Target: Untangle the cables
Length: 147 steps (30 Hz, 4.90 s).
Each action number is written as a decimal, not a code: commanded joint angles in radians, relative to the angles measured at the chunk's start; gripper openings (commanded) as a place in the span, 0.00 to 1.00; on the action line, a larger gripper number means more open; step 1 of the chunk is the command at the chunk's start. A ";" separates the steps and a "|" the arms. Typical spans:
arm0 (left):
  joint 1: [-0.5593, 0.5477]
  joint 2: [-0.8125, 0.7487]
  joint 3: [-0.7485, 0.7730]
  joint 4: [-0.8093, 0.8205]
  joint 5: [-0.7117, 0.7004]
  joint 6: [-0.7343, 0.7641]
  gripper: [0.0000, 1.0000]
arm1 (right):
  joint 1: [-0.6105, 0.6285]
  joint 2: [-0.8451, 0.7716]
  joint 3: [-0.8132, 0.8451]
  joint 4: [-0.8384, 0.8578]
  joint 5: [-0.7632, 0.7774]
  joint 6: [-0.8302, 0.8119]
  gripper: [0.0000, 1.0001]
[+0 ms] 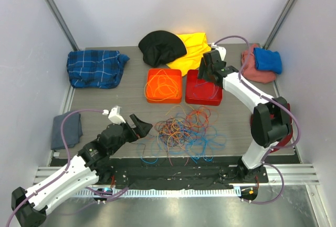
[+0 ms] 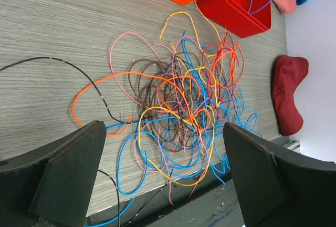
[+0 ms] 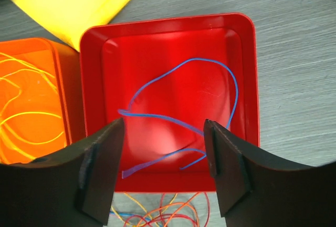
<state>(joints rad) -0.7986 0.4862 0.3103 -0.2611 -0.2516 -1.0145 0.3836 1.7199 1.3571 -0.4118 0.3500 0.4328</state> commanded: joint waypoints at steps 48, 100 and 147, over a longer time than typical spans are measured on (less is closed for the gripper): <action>-0.004 0.258 0.066 0.115 0.012 0.013 1.00 | 0.604 -0.681 -0.886 -0.056 0.197 0.501 0.48; -0.013 0.018 0.013 0.468 -0.012 0.200 1.00 | 0.617 -0.761 0.005 -0.116 -0.063 0.136 0.01; -0.123 0.451 0.509 0.396 -0.237 0.505 0.05 | 0.620 -0.881 -0.116 -0.125 -0.066 0.150 0.01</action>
<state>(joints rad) -0.9234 1.0283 0.7540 0.1570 -0.2646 -0.5716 0.9977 0.9062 1.1706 -0.5148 0.2207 0.6029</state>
